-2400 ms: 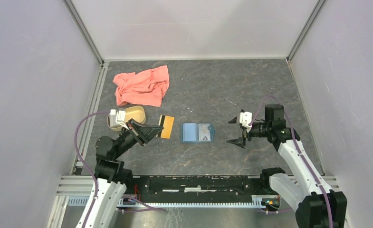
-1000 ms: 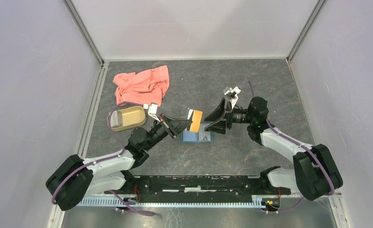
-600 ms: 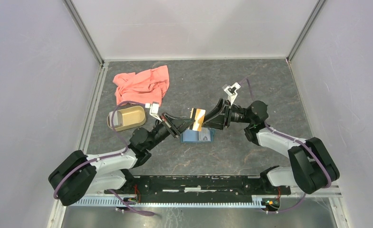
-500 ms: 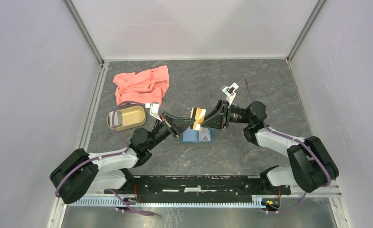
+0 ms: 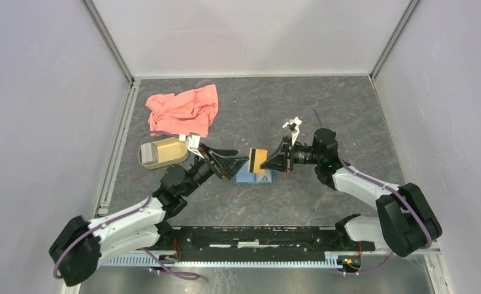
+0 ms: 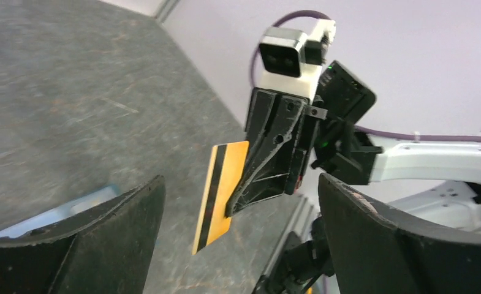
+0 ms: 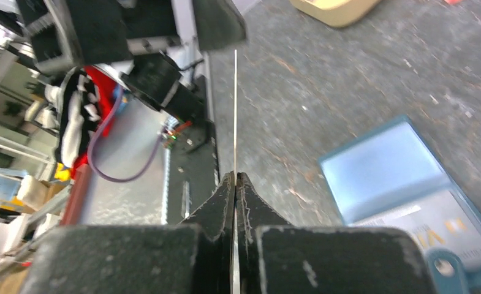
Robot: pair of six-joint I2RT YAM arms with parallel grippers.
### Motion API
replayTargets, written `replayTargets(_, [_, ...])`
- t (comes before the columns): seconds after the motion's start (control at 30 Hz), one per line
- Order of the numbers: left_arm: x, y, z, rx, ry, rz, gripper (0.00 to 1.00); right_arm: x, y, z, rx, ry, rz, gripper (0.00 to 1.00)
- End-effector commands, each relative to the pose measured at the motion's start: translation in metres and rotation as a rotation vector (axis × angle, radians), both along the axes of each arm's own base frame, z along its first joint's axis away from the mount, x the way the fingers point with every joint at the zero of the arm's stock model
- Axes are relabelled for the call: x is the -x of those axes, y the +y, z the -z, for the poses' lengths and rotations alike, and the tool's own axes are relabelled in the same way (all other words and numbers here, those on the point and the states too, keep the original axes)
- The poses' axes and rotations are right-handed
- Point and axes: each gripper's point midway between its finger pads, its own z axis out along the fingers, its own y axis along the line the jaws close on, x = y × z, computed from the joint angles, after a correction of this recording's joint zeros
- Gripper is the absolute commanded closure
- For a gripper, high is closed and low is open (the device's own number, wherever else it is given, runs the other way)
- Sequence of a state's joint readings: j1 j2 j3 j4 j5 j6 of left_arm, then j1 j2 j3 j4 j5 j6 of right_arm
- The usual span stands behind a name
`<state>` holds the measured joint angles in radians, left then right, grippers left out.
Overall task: Put the credit cards into the card holder
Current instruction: Insert the credit card into the card holder.
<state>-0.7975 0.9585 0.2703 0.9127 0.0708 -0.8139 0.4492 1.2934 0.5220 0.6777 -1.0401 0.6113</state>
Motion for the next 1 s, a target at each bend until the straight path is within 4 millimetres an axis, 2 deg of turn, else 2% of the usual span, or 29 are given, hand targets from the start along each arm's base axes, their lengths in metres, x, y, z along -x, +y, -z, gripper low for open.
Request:
replayTargets(0.0, [-0.015, 0.038, 0.049, -0.380, 0.049, -0.178, 0.00, 0.000, -0.022, 0.041, 0.117, -0.051, 0.036, 1.00])
replayTargets(0.07, [-0.010, 0.051, 0.062, -0.455, 0.051, -0.190, 0.00, -0.001, -0.027, 0.050, 0.127, -0.009, 0.063, 1.00])
replayTargets(0.17, [-0.004, 0.051, 0.076, -0.479, 0.078, -0.147, 0.00, -0.004, -0.029, 0.067, 0.141, 0.113, 0.123, 1.00])
replayTargets(0.3, [-0.012, 0.051, 0.107, -0.555, 0.192, -0.163, 0.01, -0.018, -0.027, 0.085, 0.168, 0.276, 0.202, 1.00])
replayTargets(0.43, [-0.021, 0.047, 0.128, -0.616, 0.255, -0.167, 0.03, -0.027, -0.024, 0.095, 0.156, 0.376, 0.234, 1.00])
replayTargets(0.53, [-0.028, 0.046, 0.140, -0.632, 0.276, -0.186, 0.03, -0.035, -0.022, 0.104, 0.173, 0.425, 0.259, 1.00])
replayTargets(0.7, [-0.037, 0.047, 0.158, -0.639, 0.316, -0.208, 0.09, -0.045, -0.016, 0.114, 0.189, 0.505, 0.250, 1.00])
replayTargets(0.97, [-0.047, 0.041, 0.172, -0.617, 0.373, -0.180, 0.26, -0.056, -0.021, 0.143, 0.294, 0.562, 0.322, 1.00])
